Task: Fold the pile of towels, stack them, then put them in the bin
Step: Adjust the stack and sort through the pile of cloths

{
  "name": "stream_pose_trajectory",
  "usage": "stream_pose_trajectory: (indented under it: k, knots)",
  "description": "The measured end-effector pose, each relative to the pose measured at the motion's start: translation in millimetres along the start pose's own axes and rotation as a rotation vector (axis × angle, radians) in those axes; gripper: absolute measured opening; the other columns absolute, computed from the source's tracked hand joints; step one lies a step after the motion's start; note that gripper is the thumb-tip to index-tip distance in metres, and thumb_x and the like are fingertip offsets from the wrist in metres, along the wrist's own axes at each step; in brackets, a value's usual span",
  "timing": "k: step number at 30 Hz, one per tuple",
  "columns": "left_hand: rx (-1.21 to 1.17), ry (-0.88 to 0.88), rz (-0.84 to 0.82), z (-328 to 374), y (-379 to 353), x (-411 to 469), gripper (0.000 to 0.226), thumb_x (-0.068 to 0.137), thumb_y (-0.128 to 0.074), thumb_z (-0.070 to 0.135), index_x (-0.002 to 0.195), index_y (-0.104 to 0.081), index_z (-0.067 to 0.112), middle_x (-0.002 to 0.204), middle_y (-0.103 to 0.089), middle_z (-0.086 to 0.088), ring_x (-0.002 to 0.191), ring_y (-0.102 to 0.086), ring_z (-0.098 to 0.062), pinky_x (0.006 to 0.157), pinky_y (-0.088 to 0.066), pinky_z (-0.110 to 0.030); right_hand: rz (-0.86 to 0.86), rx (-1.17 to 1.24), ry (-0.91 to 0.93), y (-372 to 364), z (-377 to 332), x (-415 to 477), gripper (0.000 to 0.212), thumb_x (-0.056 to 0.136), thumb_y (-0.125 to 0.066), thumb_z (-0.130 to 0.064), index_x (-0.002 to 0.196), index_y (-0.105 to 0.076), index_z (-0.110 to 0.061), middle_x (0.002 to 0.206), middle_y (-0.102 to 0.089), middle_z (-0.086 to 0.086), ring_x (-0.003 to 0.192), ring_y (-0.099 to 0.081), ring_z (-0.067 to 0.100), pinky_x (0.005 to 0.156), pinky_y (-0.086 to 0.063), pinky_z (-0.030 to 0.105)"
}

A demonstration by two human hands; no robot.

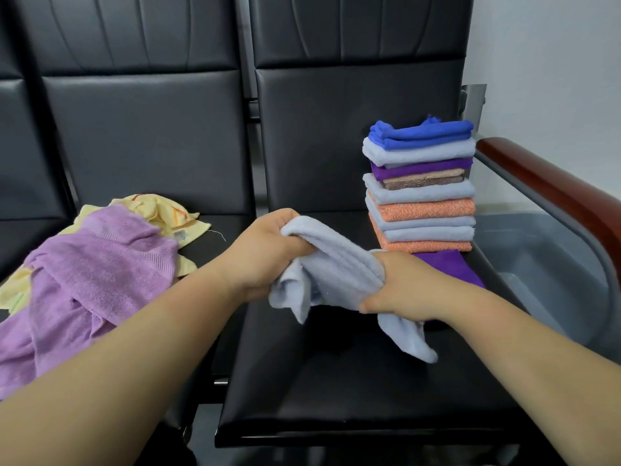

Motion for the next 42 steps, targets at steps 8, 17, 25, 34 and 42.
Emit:
stream_pose_trajectory:
  k: [8, 17, 25, 34, 42]
  knots:
    - [0.853, -0.101, -0.175, -2, -17, -2, 0.018, 0.080, -0.081, 0.027, 0.080, -0.065, 0.018, 0.065, -0.065, 0.008, 0.057, -0.055, -0.004, 0.059, -0.051, -0.028, 0.195, -0.075, -0.046, 30, 7, 0, 0.009, 0.091, -0.071, -0.026, 0.092, -0.067, -0.018, 0.082, -0.069, -0.002, 0.076, -0.065, 0.017, 0.069, -0.054, 0.035]
    - [0.059, -0.091, 0.028, 15, 7, -1, 0.017, 0.075, -0.066, 0.013, 0.087, -0.056, 0.007, 0.079, -0.059, -0.008, 0.075, -0.057, -0.023, 0.063, -0.043, -0.039, 0.060, -0.069, 0.014, 10, -3, -4, 0.025, 0.081, -0.077, -0.019, 0.076, -0.054, -0.028, 0.069, -0.058, -0.009, 0.062, -0.052, 0.007, 0.058, -0.042, 0.025]
    - [0.993, -0.067, -0.108, 3, -5, 0, 0.023, 0.080, -0.075, 0.026, 0.068, -0.055, 0.021, 0.059, -0.057, 0.007, 0.059, -0.050, -0.016, 0.055, -0.044, -0.028, 0.222, -0.183, -0.050, 35, 1, 4, 0.016, 0.096, -0.063, -0.021, 0.080, -0.060, -0.017, 0.074, -0.059, -0.001, 0.073, -0.057, 0.017, 0.068, -0.046, 0.034]
    - [0.050, -0.006, -0.178, 25, -4, -12, 0.027, 0.086, -0.074, 0.003, 0.097, -0.053, -0.010, 0.065, -0.043, -0.014, 0.051, -0.037, -0.020, 0.051, -0.026, -0.031, -0.043, -0.008, -0.026, 10, -9, -9, 0.031, 0.081, -0.078, -0.017, 0.066, -0.052, -0.025, 0.052, -0.053, -0.013, 0.051, -0.049, 0.002, 0.050, -0.038, 0.017]
    - [0.846, 0.049, -0.148, -3, 4, -6, 0.028, 0.078, -0.080, 0.024, 0.069, -0.056, 0.014, 0.057, -0.049, 0.003, 0.053, -0.045, -0.015, 0.048, -0.038, -0.026, 0.064, -0.234, 0.045, 29, -12, 1, 0.031, 0.089, -0.060, -0.016, 0.063, -0.045, -0.020, 0.054, -0.052, -0.004, 0.051, -0.049, 0.007, 0.049, -0.040, 0.025]
Point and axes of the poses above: each hand's wrist, its own x-axis towards the middle knuckle, its own y-axis out of the back of the hand, z = x × y, the point moved 8 cm from there along x, towards the middle knuckle
